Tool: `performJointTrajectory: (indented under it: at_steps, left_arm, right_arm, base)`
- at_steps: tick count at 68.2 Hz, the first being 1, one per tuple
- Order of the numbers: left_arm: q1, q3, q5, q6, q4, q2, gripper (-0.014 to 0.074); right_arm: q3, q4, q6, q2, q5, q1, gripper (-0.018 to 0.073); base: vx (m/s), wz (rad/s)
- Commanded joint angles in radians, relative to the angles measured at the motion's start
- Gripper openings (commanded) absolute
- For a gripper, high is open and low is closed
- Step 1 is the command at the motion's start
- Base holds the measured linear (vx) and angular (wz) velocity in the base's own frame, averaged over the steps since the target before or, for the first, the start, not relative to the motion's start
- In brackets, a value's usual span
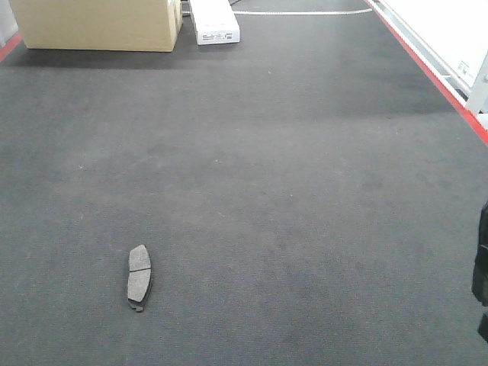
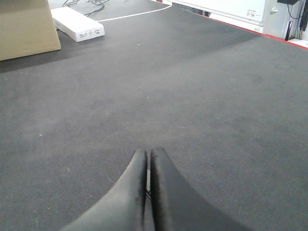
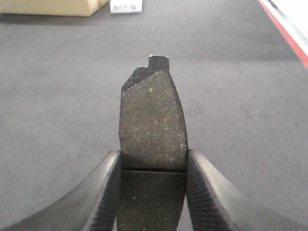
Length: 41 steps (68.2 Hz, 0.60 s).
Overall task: Move and align brake pads A on conveyor
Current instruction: 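Lower the right gripper with its brake pad beside the first pad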
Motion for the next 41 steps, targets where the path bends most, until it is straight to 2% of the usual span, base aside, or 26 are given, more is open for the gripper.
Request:
performJointTrajectory:
  at_steps: [1,15,32,41]
  left_arm:
    - [-0.004,-0.025,-0.067,-0.011,-0.011,0.009,-0.0007]
    - [-0.004,-0.025,-0.067,-0.011,-0.011,0.009,-0.0007]
    - [-0.004,-0.025,-0.067,-0.011,-0.011,0.009,-0.0007]
    - [-0.004,-0.025,-0.067,-0.011,-0.011,0.009,-0.0007]
  right_arm:
    - [-0.066,0.000,-0.003,0.082,-0.055,-0.001,-0.0003]
    - [-0.210,0.022,-0.003,0.372,0.033,-0.001,0.0001]
    - [-0.368,0.251,-0.010,0.702,0.075,0.000,0.0022]
    - [-0.420,0.367,-0.123,0.829,0.117,0.000,0.0037]
  base:
    - [0.00,0.00]
    - [0.00,0.00]
    - [0.00,0.00]
    - [0.00,0.00]
